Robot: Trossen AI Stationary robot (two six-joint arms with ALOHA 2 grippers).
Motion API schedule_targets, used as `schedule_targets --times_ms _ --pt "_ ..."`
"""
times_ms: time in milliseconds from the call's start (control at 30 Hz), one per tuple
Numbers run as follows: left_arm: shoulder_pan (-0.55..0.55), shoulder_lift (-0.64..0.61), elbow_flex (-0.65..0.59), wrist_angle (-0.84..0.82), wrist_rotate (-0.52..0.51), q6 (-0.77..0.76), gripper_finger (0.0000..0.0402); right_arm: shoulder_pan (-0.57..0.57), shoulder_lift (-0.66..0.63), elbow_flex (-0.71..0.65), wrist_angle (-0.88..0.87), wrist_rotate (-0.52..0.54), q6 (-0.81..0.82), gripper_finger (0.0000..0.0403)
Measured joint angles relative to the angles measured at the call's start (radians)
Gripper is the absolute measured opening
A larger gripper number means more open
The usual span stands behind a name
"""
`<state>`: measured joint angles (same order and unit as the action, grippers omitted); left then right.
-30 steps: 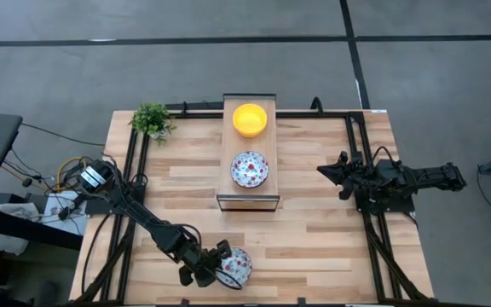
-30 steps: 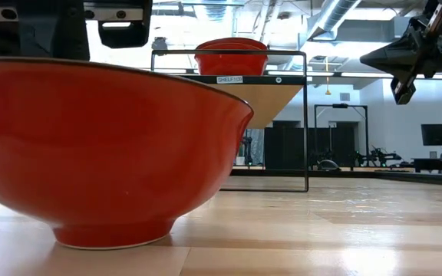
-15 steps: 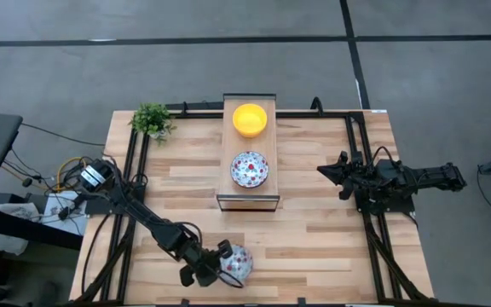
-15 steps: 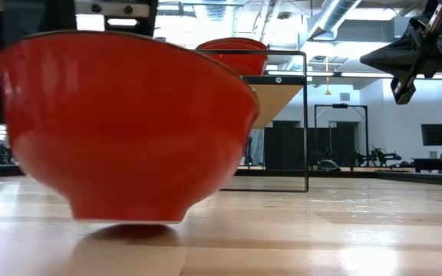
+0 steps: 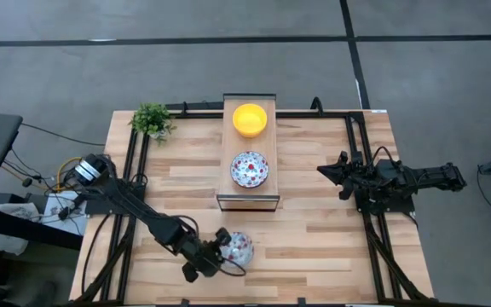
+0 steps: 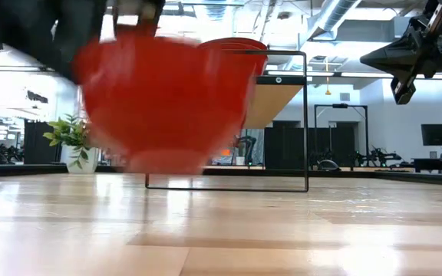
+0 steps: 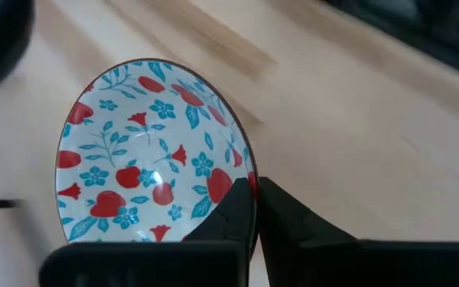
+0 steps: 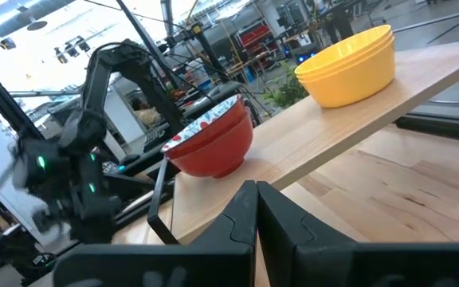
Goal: Pick & Place Mini bowls
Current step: Stack the white patterned bowl on top of the white patterned bowl on the shelf
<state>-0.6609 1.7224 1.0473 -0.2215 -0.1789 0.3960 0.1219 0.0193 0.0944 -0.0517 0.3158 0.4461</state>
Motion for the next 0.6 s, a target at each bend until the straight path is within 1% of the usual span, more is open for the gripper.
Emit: schedule_targets --times_ms 100,267,367,500,600 --pt "0.006 -0.075 0.003 0.004 -0.050 -0.050 0.0009 0.000 0.000 0.000 0.000 0.000 0.000 0.0000" --pt "0.018 -0.200 0.002 -0.011 -0.071 -0.162 0.0009 0.000 0.000 0.000 0.000 0.000 0.000 0.0000" --pt "0.018 -0.267 0.003 -0.007 -0.130 -0.229 0.0009 0.000 0.000 0.000 0.000 0.000 0.000 0.0000" --pt "0.018 -0.326 0.028 -0.008 -0.222 -0.303 0.0009 0.000 0.000 0.000 0.000 0.000 0.000 0.0000" --pt "0.018 -0.335 0.083 -0.001 -0.275 -0.308 0.0009 0.000 0.000 0.000 0.000 0.000 0.000 0.0000"
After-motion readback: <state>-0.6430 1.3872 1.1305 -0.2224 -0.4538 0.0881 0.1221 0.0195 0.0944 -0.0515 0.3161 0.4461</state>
